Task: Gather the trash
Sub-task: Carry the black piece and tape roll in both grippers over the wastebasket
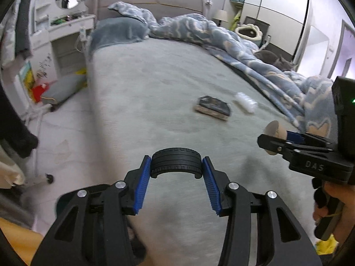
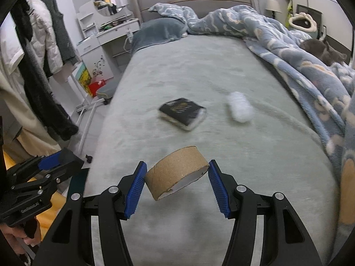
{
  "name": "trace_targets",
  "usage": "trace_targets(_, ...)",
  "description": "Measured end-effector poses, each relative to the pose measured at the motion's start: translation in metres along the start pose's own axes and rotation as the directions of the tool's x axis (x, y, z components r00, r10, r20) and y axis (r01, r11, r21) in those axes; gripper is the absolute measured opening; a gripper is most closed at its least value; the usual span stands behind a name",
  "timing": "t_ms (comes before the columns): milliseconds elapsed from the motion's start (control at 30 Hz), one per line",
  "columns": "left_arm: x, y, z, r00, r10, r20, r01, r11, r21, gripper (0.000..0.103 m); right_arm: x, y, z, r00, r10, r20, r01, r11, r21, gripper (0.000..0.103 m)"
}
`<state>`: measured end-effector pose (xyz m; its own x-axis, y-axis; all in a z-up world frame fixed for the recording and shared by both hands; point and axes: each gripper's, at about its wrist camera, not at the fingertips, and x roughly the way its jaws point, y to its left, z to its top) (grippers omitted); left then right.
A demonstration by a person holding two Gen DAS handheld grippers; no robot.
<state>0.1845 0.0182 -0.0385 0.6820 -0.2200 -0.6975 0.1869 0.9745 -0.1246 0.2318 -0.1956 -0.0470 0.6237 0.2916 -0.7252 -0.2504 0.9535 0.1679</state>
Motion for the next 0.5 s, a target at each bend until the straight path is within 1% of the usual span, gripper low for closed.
trace_targets(233, -0.015, 0.037, -0.007, 0.999, 0.045, 0.005, -0.045, 0.998, -0.035, 0.050, 0.007, 0.039, -0.001, 1.000, 0.030, -0.002, -0.030, 0.999, -0.044, 0.058)
trace_targets(500, -0.021, 0.076, -0.014, 0.995, 0.098, 0.002, -0.097, 0.993, -0.069, 0.050, 0.020, 0.077, 0.002, 0.998, 0.060, -0.018, -0.061, 0.994, -0.093, 0.058)
